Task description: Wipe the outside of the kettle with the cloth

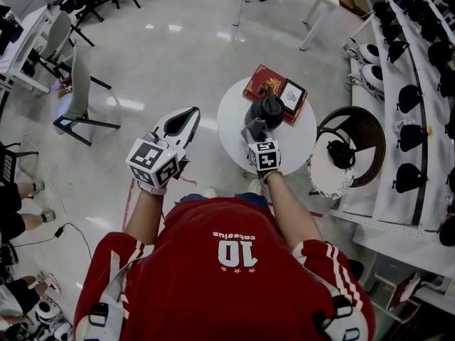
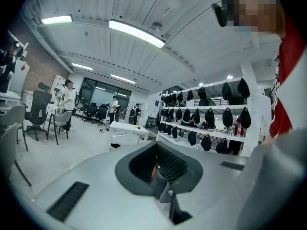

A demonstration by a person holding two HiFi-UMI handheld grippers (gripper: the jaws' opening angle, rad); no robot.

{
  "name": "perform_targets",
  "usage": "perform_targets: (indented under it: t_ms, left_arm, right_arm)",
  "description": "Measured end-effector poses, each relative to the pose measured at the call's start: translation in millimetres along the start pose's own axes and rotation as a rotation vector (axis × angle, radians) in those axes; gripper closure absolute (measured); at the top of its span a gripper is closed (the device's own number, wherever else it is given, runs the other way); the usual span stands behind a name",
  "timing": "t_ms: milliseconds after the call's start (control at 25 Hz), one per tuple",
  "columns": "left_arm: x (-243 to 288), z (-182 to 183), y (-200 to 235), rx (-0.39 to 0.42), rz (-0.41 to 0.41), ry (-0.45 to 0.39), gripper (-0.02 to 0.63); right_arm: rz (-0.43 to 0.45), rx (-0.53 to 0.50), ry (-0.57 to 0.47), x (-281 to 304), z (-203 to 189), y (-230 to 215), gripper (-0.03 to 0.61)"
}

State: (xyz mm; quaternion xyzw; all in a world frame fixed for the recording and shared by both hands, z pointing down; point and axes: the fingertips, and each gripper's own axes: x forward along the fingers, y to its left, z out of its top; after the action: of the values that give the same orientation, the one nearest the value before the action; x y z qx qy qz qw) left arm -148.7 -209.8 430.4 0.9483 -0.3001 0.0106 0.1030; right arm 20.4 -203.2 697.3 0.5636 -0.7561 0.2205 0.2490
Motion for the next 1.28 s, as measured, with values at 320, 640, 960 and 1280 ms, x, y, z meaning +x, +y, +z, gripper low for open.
perform_targets:
  t_ms: [320, 640, 960, 1280]
  left_arm:
    - [-13, -2, 24, 0.003, 0.019, 0.012, 0.604]
    - [-29, 1, 37, 0.008, 0.052, 0.002, 0.604]
    - [-12, 2, 14, 0.004, 0.021, -0.006, 0.606]
    - [29, -5, -20, -0.001, -0.014, 0.003, 0.604]
  right_arm:
    - [-0.042, 0.006, -0.032, 21, 27, 4, 0.529]
    - [-0.016, -0.05, -0.101, 28, 69, 20, 0.529]
    - [0.046, -0.156, -0.2, -24, 94, 46, 0.529]
    - [0.076, -0.209, -0.315, -89, 121, 29, 0.529]
